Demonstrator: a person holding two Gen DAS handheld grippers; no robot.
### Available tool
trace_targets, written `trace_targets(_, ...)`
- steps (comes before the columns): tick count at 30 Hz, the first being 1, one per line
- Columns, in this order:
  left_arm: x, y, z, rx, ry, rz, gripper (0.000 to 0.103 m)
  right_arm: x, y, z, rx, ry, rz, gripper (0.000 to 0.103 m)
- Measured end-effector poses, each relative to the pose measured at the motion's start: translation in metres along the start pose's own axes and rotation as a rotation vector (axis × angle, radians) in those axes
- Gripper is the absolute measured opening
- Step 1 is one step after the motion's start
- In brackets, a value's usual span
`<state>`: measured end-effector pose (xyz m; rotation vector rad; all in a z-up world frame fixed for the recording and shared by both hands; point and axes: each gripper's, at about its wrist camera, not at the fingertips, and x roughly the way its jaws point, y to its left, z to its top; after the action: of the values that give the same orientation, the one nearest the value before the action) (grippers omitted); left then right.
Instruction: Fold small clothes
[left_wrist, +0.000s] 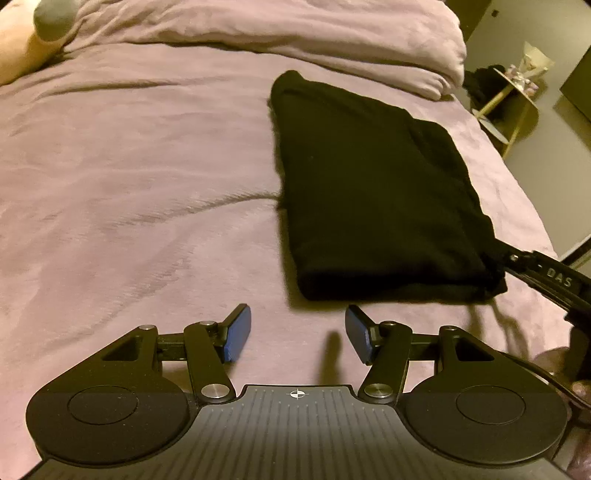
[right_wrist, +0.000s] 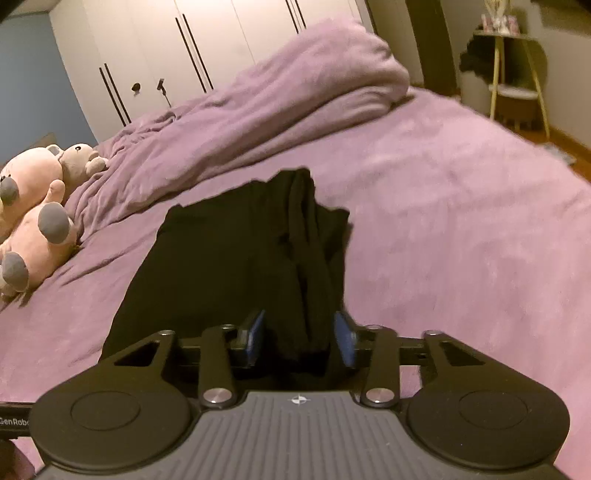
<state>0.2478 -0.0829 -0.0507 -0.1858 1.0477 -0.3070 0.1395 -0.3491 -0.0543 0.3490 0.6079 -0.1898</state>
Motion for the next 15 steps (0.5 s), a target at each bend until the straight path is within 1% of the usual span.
trace_targets(2, 0.002, 0.000, 0.002, -0.002, -0.001, 0.009, 0.062, -0.005, -0.001, -0.002, 0.004, -0.018, 0.002, 0.024)
trace_targets(3, 0.003, -0.001, 0.003, 0.001, -0.001, 0.014, 0.062, -0.007, -0.003, -0.004, 0.014, -0.020, 0.010, 0.023)
trace_targets(5, 0.007, -0.003, 0.005, 0.008, 0.001, 0.025, 0.062, -0.007, -0.009, -0.007, 0.041, 0.002, 0.013, 0.023)
trace_targets(9, 0.012, -0.003, 0.007, 0.008, -0.001, 0.041, 0.062, -0.003, -0.022, -0.010, 0.117, 0.061, 0.069, 0.025)
trace_targets(10, 0.014, -0.002, 0.008, 0.007, -0.001, 0.044, 0.062, -0.002, -0.024, -0.010, 0.132, 0.063, 0.078, 0.025)
trace_targets(11, 0.015, -0.002, 0.009, 0.006, -0.002, 0.046, 0.063, -0.001, -0.026, -0.009, 0.147, 0.068, 0.088, 0.027)
trace_targets(14, 0.017, -0.003, 0.010, 0.010, 0.002, 0.052, 0.065, 0.009, -0.031, -0.003, 0.219, 0.092, 0.133, 0.028)
trace_targets(15, 0.017, -0.004, 0.010, 0.016, 0.003, 0.052, 0.065, 0.012, -0.031, -0.002, 0.230, 0.101, 0.134, 0.028)
